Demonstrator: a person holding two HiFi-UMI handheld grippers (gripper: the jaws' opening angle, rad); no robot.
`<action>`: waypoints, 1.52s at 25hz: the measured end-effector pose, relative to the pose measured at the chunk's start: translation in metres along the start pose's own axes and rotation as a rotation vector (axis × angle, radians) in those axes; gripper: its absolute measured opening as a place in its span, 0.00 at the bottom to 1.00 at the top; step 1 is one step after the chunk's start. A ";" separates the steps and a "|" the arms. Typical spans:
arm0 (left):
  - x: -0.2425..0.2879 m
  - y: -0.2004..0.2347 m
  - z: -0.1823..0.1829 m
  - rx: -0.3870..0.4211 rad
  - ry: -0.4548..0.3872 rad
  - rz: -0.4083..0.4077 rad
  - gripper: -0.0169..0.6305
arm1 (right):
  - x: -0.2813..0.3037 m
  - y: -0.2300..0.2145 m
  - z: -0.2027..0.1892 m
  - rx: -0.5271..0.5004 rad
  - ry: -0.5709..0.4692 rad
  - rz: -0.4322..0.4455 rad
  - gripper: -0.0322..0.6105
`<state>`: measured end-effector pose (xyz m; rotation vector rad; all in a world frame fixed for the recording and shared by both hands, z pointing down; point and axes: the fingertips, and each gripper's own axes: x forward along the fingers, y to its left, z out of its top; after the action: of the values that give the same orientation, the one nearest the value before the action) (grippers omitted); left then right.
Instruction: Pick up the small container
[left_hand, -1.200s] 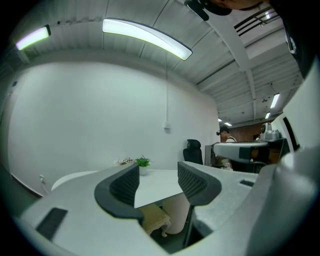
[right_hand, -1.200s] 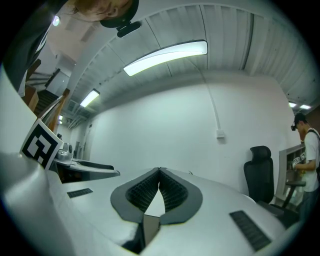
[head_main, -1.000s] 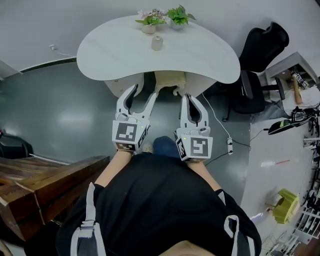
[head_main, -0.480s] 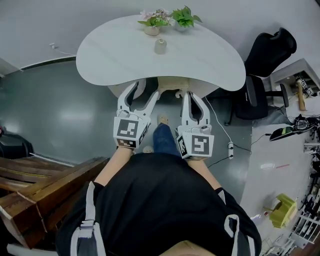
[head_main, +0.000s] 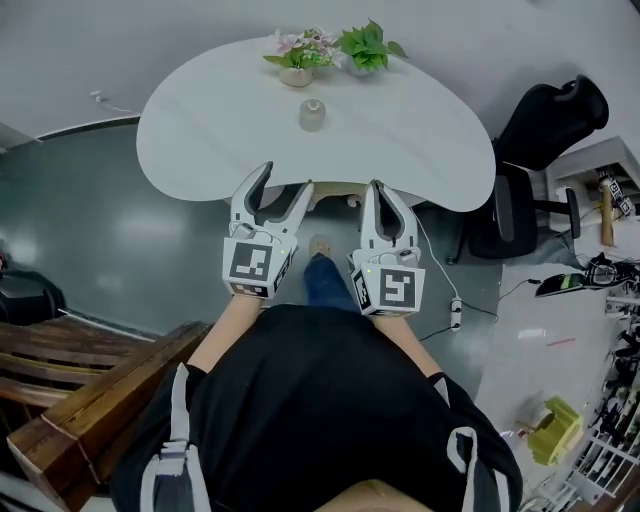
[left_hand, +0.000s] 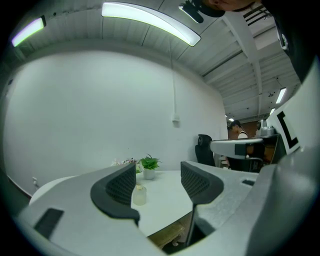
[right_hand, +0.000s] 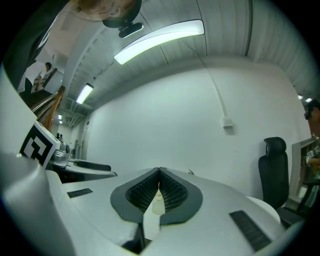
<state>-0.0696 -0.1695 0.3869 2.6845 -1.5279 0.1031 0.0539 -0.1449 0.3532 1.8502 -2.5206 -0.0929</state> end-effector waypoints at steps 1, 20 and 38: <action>0.008 0.002 0.000 -0.002 -0.001 0.003 0.45 | 0.009 -0.006 -0.002 0.002 0.005 0.006 0.08; 0.121 0.047 -0.027 -0.031 0.063 0.100 0.45 | 0.134 -0.047 -0.048 0.003 0.057 0.205 0.08; 0.171 0.074 -0.108 -0.058 0.197 0.028 0.45 | 0.178 -0.036 -0.107 -0.015 0.147 0.226 0.08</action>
<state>-0.0503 -0.3452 0.5098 2.5225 -1.4855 0.3093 0.0398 -0.3292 0.4532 1.4931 -2.5953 0.0256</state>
